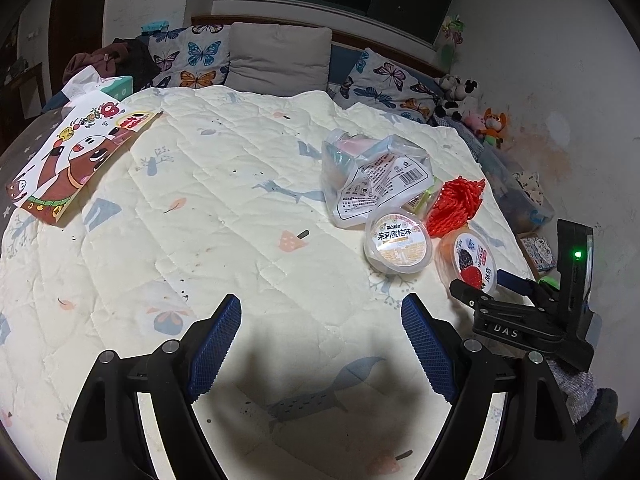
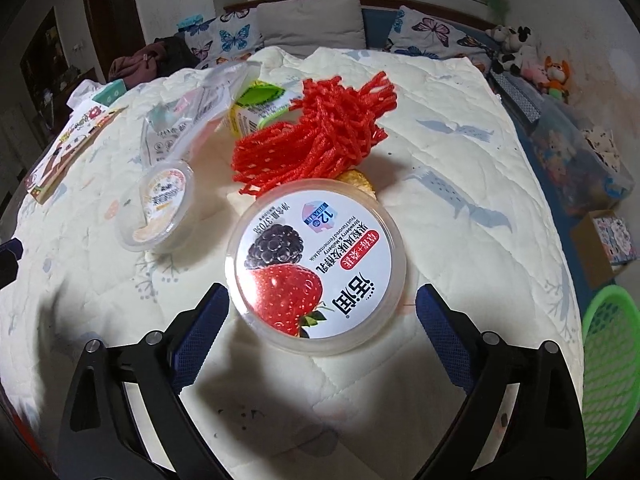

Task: Collect trash
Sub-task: 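Move both grippers toward the strawberry yogurt cup and another jelly cup, then grasp the strawberry yogurt cup with the right gripper while the left gripper grasps the jelly cup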

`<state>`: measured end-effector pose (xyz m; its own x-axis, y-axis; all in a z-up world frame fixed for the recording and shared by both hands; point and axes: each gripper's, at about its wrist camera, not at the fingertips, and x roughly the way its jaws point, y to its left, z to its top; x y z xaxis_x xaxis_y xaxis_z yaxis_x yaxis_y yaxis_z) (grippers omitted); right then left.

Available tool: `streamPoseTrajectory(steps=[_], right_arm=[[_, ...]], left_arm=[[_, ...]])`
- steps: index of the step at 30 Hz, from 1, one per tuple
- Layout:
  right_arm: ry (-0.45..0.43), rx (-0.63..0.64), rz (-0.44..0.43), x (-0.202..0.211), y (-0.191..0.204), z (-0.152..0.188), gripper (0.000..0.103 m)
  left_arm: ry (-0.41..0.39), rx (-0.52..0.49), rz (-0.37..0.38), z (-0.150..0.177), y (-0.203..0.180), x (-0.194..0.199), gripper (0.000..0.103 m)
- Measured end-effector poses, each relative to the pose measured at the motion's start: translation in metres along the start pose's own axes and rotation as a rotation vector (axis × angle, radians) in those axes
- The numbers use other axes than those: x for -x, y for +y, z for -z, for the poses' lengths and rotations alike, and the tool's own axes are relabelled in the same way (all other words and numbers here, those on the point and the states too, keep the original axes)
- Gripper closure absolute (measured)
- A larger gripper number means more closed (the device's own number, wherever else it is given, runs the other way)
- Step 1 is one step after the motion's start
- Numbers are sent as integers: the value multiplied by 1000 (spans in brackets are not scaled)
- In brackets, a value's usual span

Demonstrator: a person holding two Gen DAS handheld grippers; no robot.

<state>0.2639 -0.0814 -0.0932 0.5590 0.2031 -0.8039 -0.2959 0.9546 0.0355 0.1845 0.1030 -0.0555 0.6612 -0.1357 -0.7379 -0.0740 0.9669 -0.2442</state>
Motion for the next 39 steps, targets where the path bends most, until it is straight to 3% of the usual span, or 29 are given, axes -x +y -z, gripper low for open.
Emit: streamPoseTrajectory(steps=[25, 39], right_arm=[[-31, -13, -17, 16, -7, 8, 16], [-67, -44, -14, 52, -23, 27, 16]], left_arm=[[29, -91, -3, -12, -27, -32, 24], [90, -190, 1, -28, -68, -84, 24]])
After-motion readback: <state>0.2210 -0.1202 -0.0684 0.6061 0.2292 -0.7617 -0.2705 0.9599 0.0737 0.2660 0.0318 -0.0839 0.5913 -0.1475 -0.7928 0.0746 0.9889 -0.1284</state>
